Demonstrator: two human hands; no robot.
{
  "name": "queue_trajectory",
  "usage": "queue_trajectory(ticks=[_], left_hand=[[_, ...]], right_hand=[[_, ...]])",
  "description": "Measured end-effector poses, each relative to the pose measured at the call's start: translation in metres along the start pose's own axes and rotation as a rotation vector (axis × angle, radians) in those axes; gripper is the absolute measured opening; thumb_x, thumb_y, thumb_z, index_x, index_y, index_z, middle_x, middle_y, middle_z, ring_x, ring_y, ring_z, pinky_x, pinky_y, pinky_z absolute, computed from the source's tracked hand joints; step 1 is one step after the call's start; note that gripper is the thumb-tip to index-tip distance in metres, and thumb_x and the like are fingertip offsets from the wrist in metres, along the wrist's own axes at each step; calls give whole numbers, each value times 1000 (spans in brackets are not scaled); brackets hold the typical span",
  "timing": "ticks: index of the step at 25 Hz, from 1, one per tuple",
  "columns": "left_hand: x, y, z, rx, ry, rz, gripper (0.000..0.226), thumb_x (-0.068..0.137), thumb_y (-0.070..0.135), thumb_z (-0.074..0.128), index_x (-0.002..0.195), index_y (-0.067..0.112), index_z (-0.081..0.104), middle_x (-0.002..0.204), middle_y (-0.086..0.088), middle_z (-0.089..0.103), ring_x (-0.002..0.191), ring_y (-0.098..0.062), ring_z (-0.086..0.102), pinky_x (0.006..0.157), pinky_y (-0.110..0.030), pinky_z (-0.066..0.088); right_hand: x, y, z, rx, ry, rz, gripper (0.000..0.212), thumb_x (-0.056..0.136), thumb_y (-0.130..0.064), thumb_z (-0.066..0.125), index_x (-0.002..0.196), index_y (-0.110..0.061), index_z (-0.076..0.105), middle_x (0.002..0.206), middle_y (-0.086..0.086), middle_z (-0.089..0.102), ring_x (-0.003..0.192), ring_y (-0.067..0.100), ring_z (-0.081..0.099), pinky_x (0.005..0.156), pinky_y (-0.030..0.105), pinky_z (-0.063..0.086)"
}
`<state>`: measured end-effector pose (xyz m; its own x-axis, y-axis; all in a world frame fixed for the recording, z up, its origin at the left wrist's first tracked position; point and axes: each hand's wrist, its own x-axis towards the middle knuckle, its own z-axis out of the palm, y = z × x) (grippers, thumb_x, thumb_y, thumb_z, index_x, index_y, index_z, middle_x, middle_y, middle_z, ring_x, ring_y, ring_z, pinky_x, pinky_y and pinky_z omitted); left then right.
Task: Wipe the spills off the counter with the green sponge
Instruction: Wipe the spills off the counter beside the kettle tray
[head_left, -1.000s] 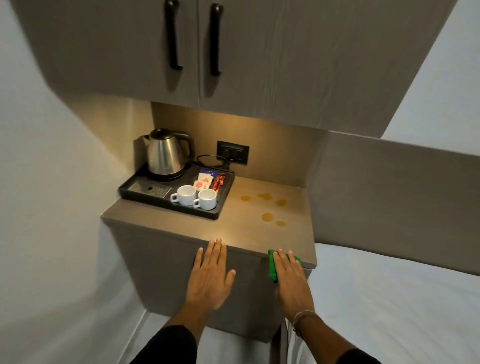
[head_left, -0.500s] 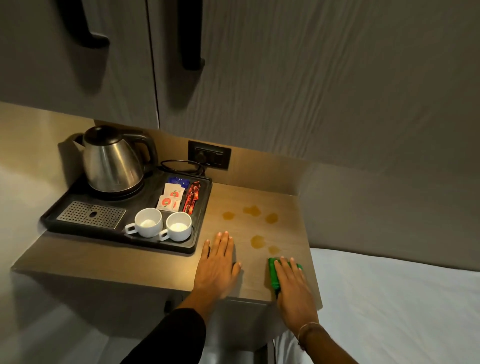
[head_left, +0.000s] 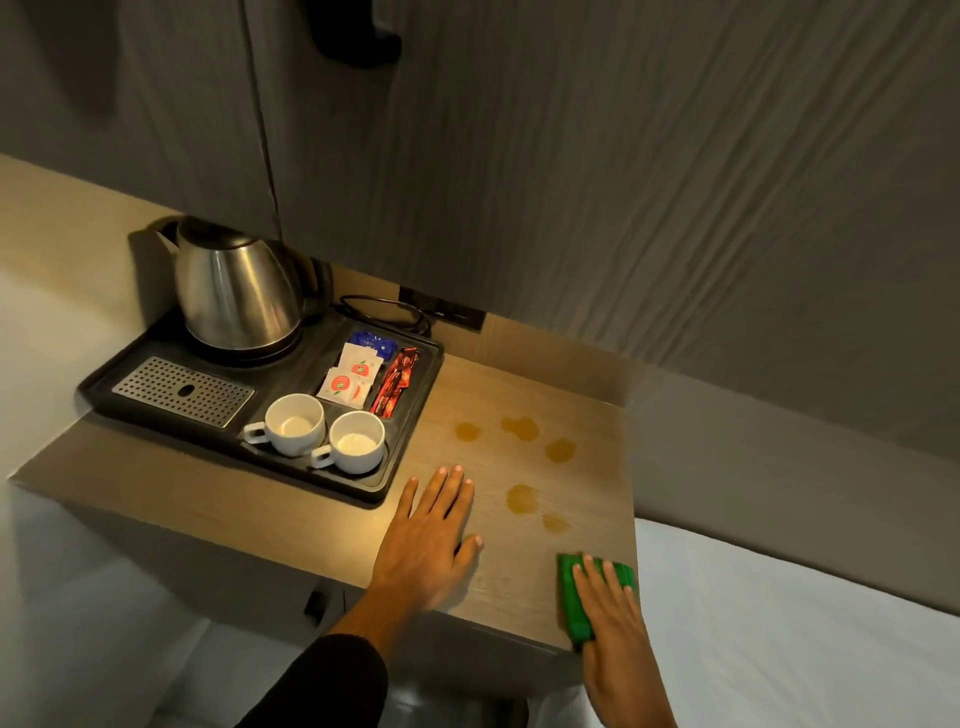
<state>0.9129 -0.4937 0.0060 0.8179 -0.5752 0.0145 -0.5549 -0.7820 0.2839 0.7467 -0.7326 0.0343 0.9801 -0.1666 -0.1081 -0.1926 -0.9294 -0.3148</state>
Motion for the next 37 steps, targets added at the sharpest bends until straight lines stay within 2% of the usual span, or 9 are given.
queue_trajectory(ticks=[3,9,13,18,24,29,32,35,37], left_hand=[[-1,-2,5,-13,44,17,74,105,59,20,165,19,7,175,-4,5,159,-22,-5,128,-55,2],[0,-4,8,-16,64,1,73,105,59,23,165,19,11,175,-4,9,160,-22,-1,128,-55,6],[0,-4,7,-4,77,10,72,105,56,29,164,18,14,175,-6,12,160,-22,2,128,-54,8],[1,-4,7,-17,69,-3,72,105,57,28,164,18,13,175,-5,10,159,-21,-1,129,-54,6],[1,-5,7,-10,87,11,72,106,57,27,165,18,13,175,-5,9,159,-21,0,129,-52,4],[2,-5,9,-33,88,-4,73,106,59,26,165,19,10,175,-4,8,159,-20,-3,128,-51,1],[1,-5,14,-42,102,-9,72,106,59,26,165,20,11,175,-3,8,159,-20,-3,128,-52,2],[3,-6,11,-35,89,-5,72,106,58,26,165,20,10,175,-3,5,159,-19,-5,129,-51,0],[3,-5,10,-52,94,-15,72,106,58,27,165,20,11,175,-3,5,159,-19,-5,129,-51,0]], right_hand=[[53,-27,-16,61,128,72,77,93,-3,50,158,-20,12,164,-7,1,157,22,-3,128,43,-2],[20,4,2,52,-28,-164,91,83,-5,47,155,-43,6,166,-20,-4,155,8,-12,128,53,4],[87,-26,-12,107,129,8,78,90,4,51,157,-22,20,168,-1,15,156,21,1,128,51,6],[69,-30,4,115,-9,-256,79,89,-3,40,157,-37,16,168,-12,7,156,11,-5,128,52,4],[114,-26,-18,145,102,-65,73,91,7,45,155,-22,27,166,-3,18,157,22,6,128,53,6],[77,0,3,125,-28,-323,78,89,-6,39,156,-41,17,168,-18,9,156,8,-1,126,49,2],[104,47,-23,165,57,-210,72,86,-8,37,155,-27,30,167,-12,17,157,21,9,127,55,9],[181,-1,-39,173,104,8,70,88,11,46,153,-11,33,164,5,24,155,32,12,127,52,6],[185,-25,-26,168,69,-100,72,89,9,46,155,-16,31,166,4,24,156,26,10,128,50,4]])
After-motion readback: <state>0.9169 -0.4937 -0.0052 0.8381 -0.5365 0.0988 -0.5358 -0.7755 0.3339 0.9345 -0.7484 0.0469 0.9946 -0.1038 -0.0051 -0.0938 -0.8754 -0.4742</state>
